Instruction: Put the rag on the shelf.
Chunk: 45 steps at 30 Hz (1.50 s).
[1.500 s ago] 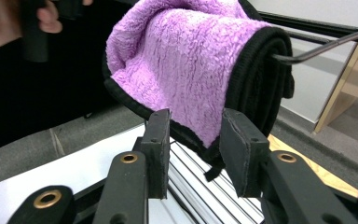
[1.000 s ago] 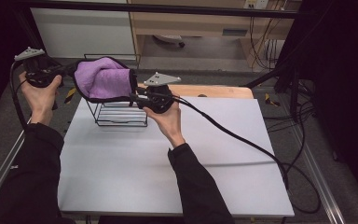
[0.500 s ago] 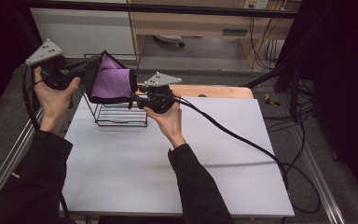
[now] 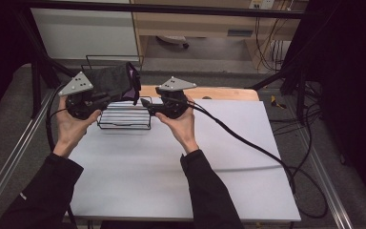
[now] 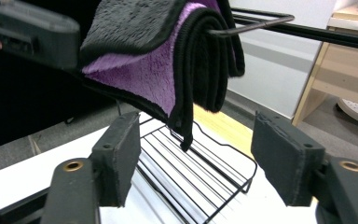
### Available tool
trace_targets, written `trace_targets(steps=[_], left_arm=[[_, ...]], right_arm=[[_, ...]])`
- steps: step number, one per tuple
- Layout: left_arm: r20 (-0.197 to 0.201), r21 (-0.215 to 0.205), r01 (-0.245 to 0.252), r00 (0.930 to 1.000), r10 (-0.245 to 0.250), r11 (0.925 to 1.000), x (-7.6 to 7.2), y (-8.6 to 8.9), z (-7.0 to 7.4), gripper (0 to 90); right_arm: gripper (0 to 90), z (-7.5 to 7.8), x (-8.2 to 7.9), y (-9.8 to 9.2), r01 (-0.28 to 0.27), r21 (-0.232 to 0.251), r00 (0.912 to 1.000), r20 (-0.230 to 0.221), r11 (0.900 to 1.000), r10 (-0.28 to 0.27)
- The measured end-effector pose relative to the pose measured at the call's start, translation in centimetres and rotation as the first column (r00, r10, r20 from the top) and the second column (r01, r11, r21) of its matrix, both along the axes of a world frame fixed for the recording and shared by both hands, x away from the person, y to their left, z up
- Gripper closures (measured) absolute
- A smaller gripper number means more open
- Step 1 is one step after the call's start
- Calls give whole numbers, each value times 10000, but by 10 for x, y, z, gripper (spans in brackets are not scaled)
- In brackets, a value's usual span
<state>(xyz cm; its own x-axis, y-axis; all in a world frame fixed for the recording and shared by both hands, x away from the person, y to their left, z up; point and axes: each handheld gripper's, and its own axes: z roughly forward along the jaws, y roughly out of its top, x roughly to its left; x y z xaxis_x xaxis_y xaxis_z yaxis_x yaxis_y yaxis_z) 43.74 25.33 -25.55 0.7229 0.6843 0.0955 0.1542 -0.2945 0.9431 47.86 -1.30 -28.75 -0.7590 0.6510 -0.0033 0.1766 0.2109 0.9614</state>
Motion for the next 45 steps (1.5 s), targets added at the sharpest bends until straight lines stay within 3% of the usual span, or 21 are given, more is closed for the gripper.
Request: trace_targets(steps=[9, 11, 13, 20, 29, 38, 45], left_arm=[[-715, 745, -236, 9970, 290, 9969, 3, 3, -26, 900], [-695, 966, -434, 9963, 502, 9944, 5, 2, -32, 899], [-685, 910, -619, 9953, 683, 9939, 6, 1, -35, 886], [-1083, 574, -1306, 9847, 1362, 9898, 0, 6, -46, 650], [-1757, 698, -1319, 9741, 1424, 9888, -20, 11, -88, 393], [-2399, 1073, -918, 9639, 1154, 9900, -36, 14, -129, 232], [-2921, 998, -726, 9512, 990, 9924, -43, 19, -151, 125]], right_arm=[[242, -8, -2, -14, 154, -226, 9999, -54, 9996, -155], [217, -11, -1, -18, 223, -202, 9996, -158, 9995, -227], [195, -13, -1, -21, 275, -262, 9992, -277, 9993, -282], [130, -23, -6, -43, 259, -235, 9976, -638, 9994, -273], [64, -46, -24, -92, 248, -460, 9912, -1290, 9986, -305], [8, -85, -46, -146, 482, -694, 9701, -2343, 9964, -633], [6, -118, -68, -184, 322, -1036, 9536, -2947, 9941, -616]])
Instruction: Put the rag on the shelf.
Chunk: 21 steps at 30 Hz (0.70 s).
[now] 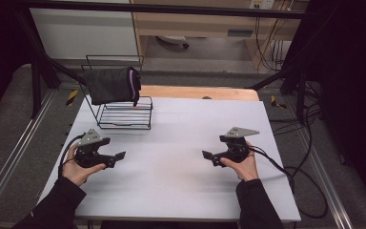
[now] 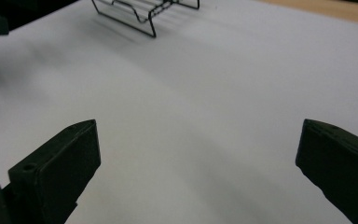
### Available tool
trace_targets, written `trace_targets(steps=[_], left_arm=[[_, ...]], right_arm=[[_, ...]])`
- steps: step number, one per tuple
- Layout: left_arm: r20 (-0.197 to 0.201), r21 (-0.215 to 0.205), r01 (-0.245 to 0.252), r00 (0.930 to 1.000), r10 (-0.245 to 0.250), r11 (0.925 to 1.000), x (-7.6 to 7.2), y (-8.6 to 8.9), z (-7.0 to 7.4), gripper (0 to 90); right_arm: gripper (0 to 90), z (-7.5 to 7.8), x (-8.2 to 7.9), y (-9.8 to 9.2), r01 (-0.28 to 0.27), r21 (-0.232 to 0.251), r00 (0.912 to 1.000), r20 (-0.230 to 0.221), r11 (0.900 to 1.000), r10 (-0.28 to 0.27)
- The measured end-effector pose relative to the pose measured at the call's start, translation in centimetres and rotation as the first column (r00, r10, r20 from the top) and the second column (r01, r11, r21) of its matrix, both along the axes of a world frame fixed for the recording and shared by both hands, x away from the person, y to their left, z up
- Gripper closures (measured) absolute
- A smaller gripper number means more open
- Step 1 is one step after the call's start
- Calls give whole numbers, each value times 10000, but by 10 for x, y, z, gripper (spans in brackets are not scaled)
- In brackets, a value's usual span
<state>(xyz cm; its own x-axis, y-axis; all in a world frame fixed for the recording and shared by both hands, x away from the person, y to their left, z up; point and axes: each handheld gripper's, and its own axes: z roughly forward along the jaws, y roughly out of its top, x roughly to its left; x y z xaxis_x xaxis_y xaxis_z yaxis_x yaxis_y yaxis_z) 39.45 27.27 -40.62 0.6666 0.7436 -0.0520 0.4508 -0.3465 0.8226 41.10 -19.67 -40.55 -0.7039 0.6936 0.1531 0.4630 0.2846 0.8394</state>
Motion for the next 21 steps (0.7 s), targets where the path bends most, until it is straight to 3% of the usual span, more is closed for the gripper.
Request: trace_targets(steps=[8, 13, 21], left_arm=[[-143, -64, 58, 9999, -59, 10000, -8, 10, -17, 81], [-182, 13, -77, 9998, 77, 10000, -11, 16, -24, 81], [-216, 247, 16, 9998, -11, 9997, -14, 19, -32, 81]], right_arm=[[7, -29, -22, -40, 402, -279, 9980, -472, 9988, -415], [7, -40, -35, -61, 828, 63, 9951, -553, 9965, -824], [7, -42, -42, -63, 846, 61, 9955, -440, 9964, -843]])
